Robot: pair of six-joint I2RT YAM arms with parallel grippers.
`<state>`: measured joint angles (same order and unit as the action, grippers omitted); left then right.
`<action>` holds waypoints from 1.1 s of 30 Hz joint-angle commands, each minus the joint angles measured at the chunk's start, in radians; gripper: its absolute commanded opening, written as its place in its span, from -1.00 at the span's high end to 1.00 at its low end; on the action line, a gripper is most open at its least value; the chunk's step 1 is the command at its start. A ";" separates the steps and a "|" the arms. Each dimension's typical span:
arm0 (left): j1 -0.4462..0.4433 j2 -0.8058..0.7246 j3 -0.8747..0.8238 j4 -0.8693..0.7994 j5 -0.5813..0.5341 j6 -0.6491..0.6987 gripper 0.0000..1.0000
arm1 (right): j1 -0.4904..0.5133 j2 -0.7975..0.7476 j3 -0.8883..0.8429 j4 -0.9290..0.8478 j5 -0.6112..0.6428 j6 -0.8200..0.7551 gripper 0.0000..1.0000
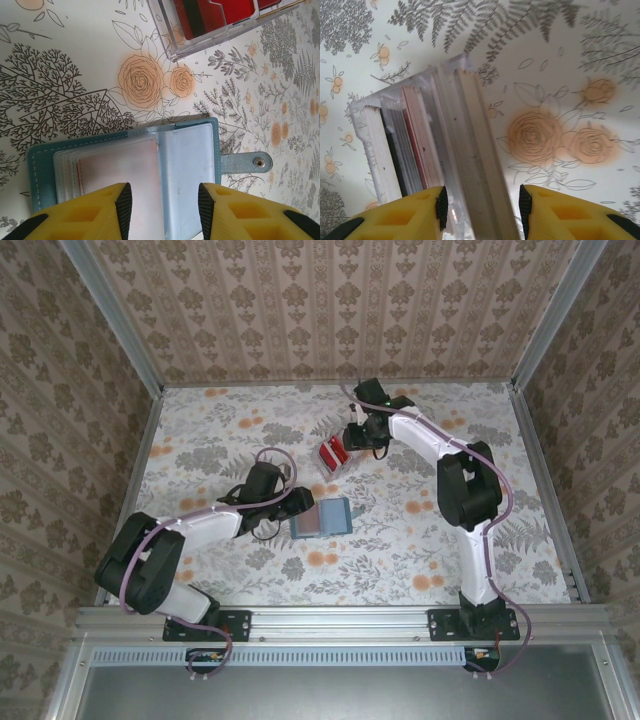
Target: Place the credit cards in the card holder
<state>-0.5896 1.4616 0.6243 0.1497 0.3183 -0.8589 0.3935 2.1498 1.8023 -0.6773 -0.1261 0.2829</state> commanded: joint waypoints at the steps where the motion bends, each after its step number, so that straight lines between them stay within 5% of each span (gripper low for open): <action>1: -0.004 0.005 0.015 -0.020 0.007 0.024 0.16 | 0.005 0.013 0.029 0.001 -0.060 0.016 0.12; 33: -0.024 0.027 0.010 0.013 0.018 0.006 0.15 | 0.068 0.045 0.107 -0.065 -0.006 -0.015 0.12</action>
<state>-0.6094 1.4864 0.6243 0.1619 0.3202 -0.8593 0.4591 2.1929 1.8812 -0.7162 -0.1249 0.2653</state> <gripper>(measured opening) 0.424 0.446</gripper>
